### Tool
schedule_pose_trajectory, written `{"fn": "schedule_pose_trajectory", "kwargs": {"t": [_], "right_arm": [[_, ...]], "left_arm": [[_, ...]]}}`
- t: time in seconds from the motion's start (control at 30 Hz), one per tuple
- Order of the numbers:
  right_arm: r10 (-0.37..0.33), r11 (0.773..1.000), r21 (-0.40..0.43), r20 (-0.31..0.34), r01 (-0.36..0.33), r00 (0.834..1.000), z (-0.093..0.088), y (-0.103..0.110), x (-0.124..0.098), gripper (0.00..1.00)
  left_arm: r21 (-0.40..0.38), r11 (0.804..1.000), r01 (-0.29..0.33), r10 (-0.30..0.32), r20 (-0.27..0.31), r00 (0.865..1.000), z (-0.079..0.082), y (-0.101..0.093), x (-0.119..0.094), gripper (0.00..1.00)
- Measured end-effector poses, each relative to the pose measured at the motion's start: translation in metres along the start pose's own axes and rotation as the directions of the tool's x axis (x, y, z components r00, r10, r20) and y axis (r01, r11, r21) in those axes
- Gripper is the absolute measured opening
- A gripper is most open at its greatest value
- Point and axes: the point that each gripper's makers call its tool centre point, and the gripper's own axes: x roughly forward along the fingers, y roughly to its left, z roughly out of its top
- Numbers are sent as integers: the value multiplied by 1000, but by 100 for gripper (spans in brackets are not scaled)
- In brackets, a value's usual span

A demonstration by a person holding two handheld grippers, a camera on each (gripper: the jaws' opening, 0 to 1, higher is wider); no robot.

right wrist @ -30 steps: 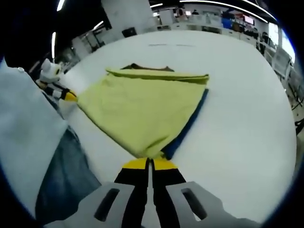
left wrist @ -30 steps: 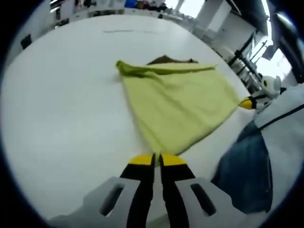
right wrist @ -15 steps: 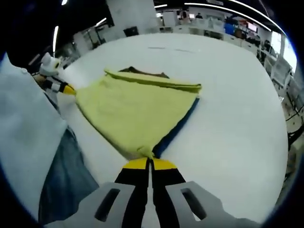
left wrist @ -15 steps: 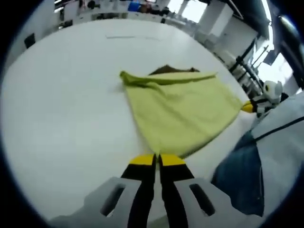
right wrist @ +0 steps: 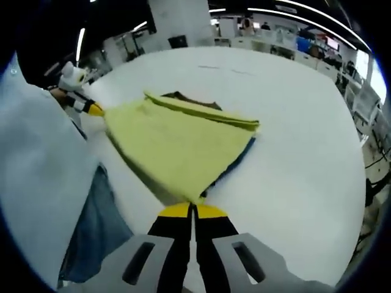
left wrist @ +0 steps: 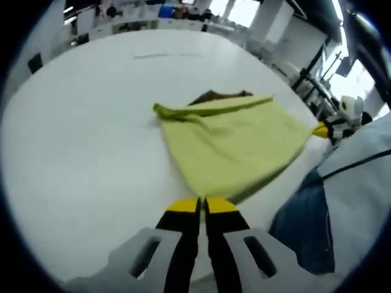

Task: Fold the garment on the visible template until the final outline fits inside the template.

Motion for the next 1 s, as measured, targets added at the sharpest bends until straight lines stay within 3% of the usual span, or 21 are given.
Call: {"fn": "schedule_pose_trajectory", "kwargs": {"t": [0.1, 0.6, 1.0], "right_arm": [[2, 1000, -5, -28, -3, 1000, -10, 2, 4, 2], [5, 1000, -2, -124, -6, 992, -36, 9, 11, 2], [28, 999, -17, -191, -32, 981, -55, 15, 13, 1]], "left_arm": [[2, 1000, -6, 6, -58, 998, -15, 0, 5, 0], [0, 1000, 15, -14, -153, 988, -39, -6, 9, 0], [43, 998, 41, -29, -265, 964, -60, -12, 13, 0]]}}
